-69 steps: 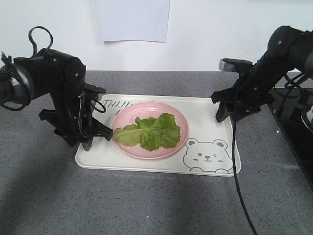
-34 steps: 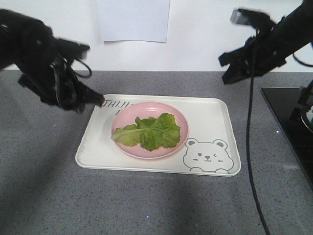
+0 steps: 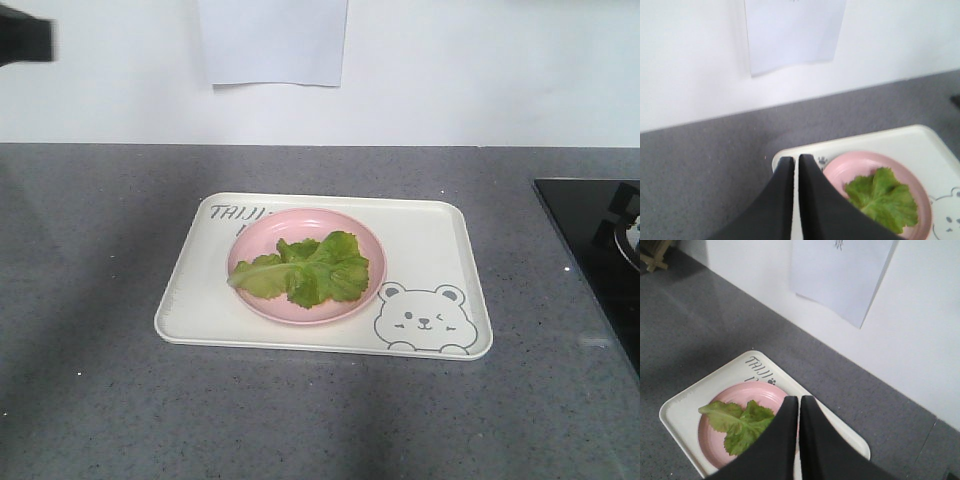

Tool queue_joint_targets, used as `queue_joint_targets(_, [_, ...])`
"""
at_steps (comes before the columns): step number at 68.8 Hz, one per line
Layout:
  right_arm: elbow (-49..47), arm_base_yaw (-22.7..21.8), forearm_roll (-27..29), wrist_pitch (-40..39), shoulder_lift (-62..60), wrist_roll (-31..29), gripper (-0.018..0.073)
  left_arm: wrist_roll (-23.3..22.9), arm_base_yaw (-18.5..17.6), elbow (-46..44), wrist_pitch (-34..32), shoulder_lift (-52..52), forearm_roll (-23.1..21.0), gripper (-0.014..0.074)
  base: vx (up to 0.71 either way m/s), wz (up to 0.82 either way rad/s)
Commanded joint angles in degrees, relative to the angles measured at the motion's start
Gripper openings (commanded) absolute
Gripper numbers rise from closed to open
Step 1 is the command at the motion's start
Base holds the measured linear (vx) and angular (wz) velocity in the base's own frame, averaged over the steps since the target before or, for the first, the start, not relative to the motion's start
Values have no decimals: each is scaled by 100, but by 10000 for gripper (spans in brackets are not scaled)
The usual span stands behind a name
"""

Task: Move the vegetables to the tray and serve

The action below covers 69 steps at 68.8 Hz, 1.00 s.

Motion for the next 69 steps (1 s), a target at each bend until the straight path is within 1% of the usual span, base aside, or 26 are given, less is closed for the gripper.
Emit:
queue_joint_targets(1, [541, -5, 211, -726, -751, -387, -4, -45, -15, 911, -1171, -898, -16, -7, 0, 0])
queue_joint_targets(5, [1211, -5, 237, -1110, -1163, -551, -4, -45, -15, 1570, -1624, -1391, -16, -7, 0, 0])
queue_joint_targets(11, [2732, -5, 318, -1780, -2000, -661, -4, -60, -15, 2750, -2181, -2130, -22, -7, 0, 0])
queue_joint_targets(14, [3487, -5, 333, -2171, -2399, -823, -4, -60, -15, 3247, -2395, -2457, -22, -7, 0, 0])
queue_joint_targets(20, [4856, -5, 333, -2978, -3168, -1086, -4, -60, -15, 4068, -2552, -2993, -22, -7, 0, 0])
queue_joint_targets(24, [5839, -5, 345, -3486, -3757, -1102, -4, -60, -15, 4636, -2625, -3244, -22, -7, 0, 0])
queue_joint_targets(28, [6542, -5, 344, -3878, -4197, -1082, -3, -60, -15, 5030, -2705, -3416, -22, -7, 0, 0])
queue_joint_targets(29, [7228, -5, 338, -4167, -4635, -1089, -3, -59, -15, 5381, -2788, -3517, -22, -7, 0, 0])
queue_joint_targets(34, [7871, -5, 348, -4446, -5082, -1076, -3, -59, -15, 5657, -2993, -3579, -22, -7, 0, 0])
queue_joint_targets(43, [8462, -5, 360, -4620, -5657, -1018, -3, -59, -15, 5762, -3397, -3573, -22, -7, 0, 0])
queue_joint_targets(53, [8529, -5, 369, -4616, -5865, -1018, -3, -59, -15, 5762, -4137, -3573, -22, -7, 0, 0])
queue_joint_targets(57, [8529, -5, 369, -4596, -5864, -1018, -3, -59, -15, 5762, -4322, -3573, -22, -7, 0, 0])
queue_joint_targets(69, [8529, -5, 369, -4548, -5864, -1018, -3, -59, -15, 5762, -4422, -3573, -22, -6, 0, 0])
